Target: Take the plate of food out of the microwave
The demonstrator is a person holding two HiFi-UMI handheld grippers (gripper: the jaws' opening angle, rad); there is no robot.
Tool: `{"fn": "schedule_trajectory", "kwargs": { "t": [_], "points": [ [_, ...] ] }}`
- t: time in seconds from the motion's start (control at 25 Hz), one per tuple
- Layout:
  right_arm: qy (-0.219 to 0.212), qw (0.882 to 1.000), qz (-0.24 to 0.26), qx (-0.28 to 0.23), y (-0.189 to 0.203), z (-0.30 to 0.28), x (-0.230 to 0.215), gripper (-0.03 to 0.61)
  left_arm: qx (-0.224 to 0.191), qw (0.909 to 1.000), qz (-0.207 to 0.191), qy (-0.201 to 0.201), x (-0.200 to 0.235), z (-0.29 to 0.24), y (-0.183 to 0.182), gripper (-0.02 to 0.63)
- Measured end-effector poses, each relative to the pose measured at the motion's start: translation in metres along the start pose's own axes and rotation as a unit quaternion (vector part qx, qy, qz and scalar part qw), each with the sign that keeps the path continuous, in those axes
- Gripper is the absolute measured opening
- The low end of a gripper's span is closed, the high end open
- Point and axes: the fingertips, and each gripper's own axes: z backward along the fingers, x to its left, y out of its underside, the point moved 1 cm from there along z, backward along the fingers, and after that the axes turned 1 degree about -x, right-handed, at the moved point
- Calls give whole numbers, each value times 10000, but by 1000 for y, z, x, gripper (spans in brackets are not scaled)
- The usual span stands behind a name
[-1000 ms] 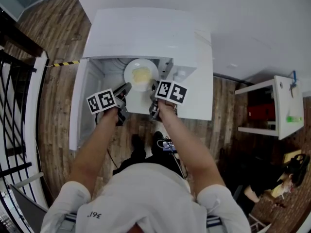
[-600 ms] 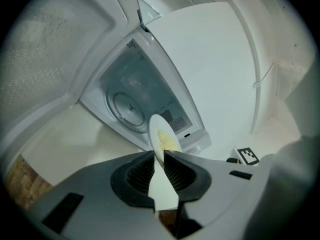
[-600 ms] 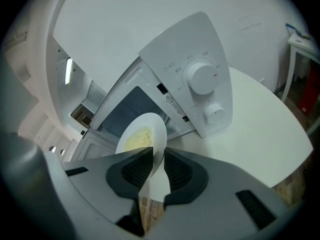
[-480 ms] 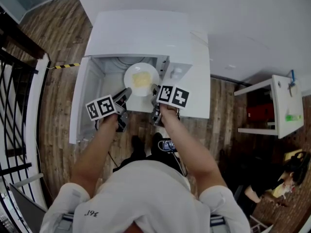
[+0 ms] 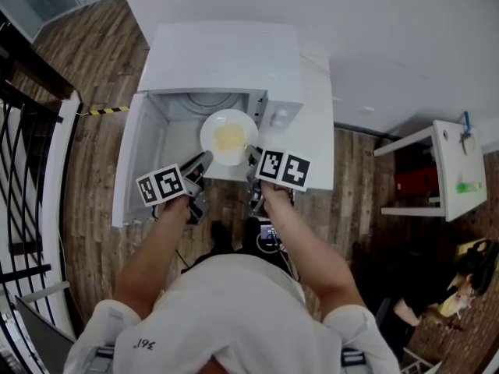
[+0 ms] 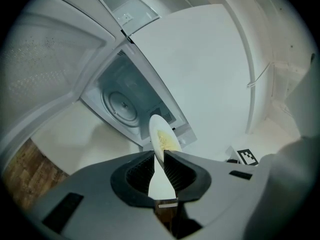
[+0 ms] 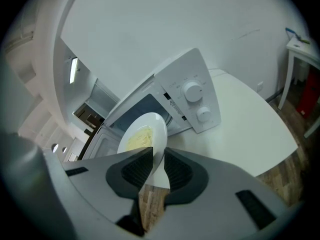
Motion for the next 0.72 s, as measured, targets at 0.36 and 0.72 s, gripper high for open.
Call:
{"fn": "schedule_trajectory", "kwargs": {
  "t": [0.36,0.72],
  "points": [
    [-124,9998,-17,-140,1,37,7,72,18,9997,5,227,-33,18,10,60],
    [-305,9987,130,-375,-14,63,27,72,-59,9989,-175,425,-61,31,1,60]
  ]
}}
